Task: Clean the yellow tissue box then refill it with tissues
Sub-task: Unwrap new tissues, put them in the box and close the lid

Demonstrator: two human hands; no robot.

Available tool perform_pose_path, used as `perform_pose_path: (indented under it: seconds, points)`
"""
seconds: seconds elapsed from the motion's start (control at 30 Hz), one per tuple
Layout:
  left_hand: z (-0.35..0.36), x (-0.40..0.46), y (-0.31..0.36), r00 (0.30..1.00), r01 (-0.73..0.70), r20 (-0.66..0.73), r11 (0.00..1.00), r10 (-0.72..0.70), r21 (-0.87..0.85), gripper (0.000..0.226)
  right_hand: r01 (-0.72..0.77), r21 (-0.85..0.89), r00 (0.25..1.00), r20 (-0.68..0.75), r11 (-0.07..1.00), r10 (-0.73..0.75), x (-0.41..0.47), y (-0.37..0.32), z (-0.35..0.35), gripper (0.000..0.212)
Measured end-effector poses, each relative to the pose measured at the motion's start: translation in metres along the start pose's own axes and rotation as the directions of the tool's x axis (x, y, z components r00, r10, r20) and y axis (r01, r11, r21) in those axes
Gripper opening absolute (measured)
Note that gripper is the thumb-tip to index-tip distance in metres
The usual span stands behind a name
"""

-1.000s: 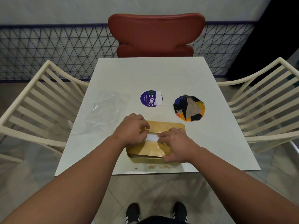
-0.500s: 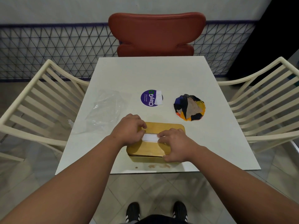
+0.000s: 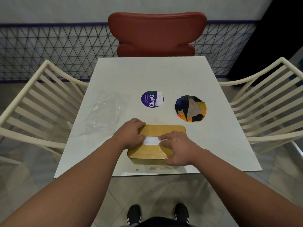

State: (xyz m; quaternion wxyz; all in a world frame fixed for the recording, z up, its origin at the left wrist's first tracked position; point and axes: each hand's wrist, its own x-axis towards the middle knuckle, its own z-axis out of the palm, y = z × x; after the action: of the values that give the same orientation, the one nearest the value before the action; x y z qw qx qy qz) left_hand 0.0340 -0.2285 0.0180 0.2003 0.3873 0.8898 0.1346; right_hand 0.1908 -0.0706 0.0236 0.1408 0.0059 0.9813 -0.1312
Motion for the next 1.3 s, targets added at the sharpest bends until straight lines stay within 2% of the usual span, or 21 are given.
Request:
perform_pose_path:
  seconds: [0.33, 0.47, 0.6, 0.73, 0.9, 1.13, 1.3]
  points:
    - [0.0, -0.001, 0.002, 1.0, -0.007, 0.003, 0.999, 0.006, 0.039, 0.057, 0.023, -0.021, 0.998, -0.066, 1.0, -0.024, 0.0, -0.003, 0.004, 0.064]
    - [-0.001, -0.002, 0.005, 1.0, -0.005, 0.002, 0.998, 0.005, 0.058, 0.057, 0.035, 0.083, 0.989, -0.146, 0.996, -0.022, -0.003, 0.0, 0.006, 0.062]
    - [-0.003, -0.004, 0.005, 1.0, 0.006, 0.018, 0.999, -0.007, 0.054, 0.057, 0.033, 0.359, 0.958, -0.278, 0.933, 0.073, -0.005, 0.004, 0.013, 0.042]
    - [-0.003, -0.006, 0.005, 0.999, 0.009, 0.035, 0.998, -0.011, 0.058, 0.059, -0.005, 0.366, 0.881, -0.44, 0.931, 0.177, 0.002, 0.002, 0.017, 0.023]
    - [-0.002, -0.006, 0.005, 0.999, 0.011, 0.044, 0.998, -0.014, 0.059, 0.061, -0.125, 0.28, 0.863, -0.443, 0.952, 0.244, 0.009, 0.006, 0.027, 0.034]
    - [-0.002, -0.005, 0.007, 0.999, 0.007, 0.038, 0.996, -0.011, 0.086, 0.06, -0.104, 0.195, 0.873, -0.452, 0.975, 0.184, 0.022, 0.001, 0.032, 0.014]
    - [-0.003, -0.004, 0.006, 0.999, 0.016, 0.028, 0.997, -0.018, 0.075, 0.059, -0.026, 0.389, 0.844, -0.486, 0.921, 0.229, 0.019, 0.002, 0.036, 0.021]
